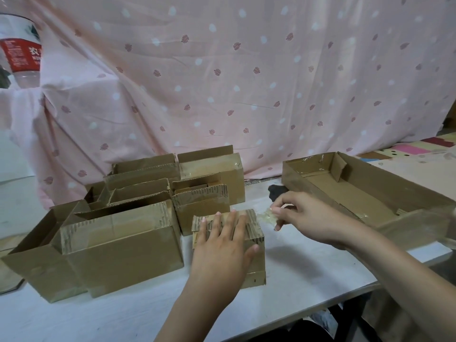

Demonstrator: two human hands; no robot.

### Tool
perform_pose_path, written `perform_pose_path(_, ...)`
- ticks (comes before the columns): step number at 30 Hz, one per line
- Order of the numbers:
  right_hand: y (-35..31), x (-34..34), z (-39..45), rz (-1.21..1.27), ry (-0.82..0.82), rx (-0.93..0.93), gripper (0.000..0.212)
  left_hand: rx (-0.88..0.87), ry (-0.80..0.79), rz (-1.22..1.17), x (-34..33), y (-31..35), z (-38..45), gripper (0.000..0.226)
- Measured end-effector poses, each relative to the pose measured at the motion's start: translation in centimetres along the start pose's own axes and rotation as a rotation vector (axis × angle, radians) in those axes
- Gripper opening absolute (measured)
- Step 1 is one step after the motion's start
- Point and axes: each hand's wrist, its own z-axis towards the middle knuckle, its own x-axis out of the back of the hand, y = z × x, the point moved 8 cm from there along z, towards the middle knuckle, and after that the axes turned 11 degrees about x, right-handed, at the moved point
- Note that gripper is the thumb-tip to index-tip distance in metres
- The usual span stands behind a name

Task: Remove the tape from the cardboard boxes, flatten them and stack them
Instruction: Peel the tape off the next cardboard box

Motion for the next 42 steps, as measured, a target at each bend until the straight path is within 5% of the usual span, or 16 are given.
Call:
perform_pose_path(5,-0.1,-0.9,-0.3,0.407,-0.029,0.015,0.043,-0.001,0.010,0.031,0.2,-0.1,-0.2,0.096)
perform_pose_path(9,0.0,-1.7,-0.5,0.524,-0.074,-0.026,0.040,0.013,0.000,0.040,0.4,-0.1,-0.3,0.069)
perform_pose_path(15,0.0,-1.4,-0.8,0.446,-0.106,0.048,0.003,-0.003,0.014,0.035,0.4,-0.2,-0.4,0.068)
perform_pose_path(21,0.7,-0.8,0.7,-0.016,0.036,0.088,0.025,-0.004,0.009,0.028,0.4,-0.1,-0.2,0.070)
perform_pose_path(27,0.9,-1.9,0.4,0.139,0.051,0.176,0.038,-0.021,0.002,0.002,-0.1,-0.4,0.2,0.084)
perform_pose_path(31,1.7,-2.1,-0.1,0.159,0.088,0.164,0.025,-0.010,0.052,0.014,0.2,-0.6,0.2,0.086)
perform_pose_path(35,2.2,-3.2,-1.3,0.153,-0.093,0.112,0.053,0.014,0.043,0.004,0.6,-0.8,0.2,0.070)
perform_pose_path(38,2.2,-2.3,-0.9,0.111,-0.018,0.135,0.027,0.005,0.060,0.012,0.6,-0.7,0.0,0.070)
perform_pose_path(42,2.3,-2.1,0.1,0.065,0.108,0.192,0.021,0.005,0.070,0.013,0.7,-0.6,-0.1,0.069)
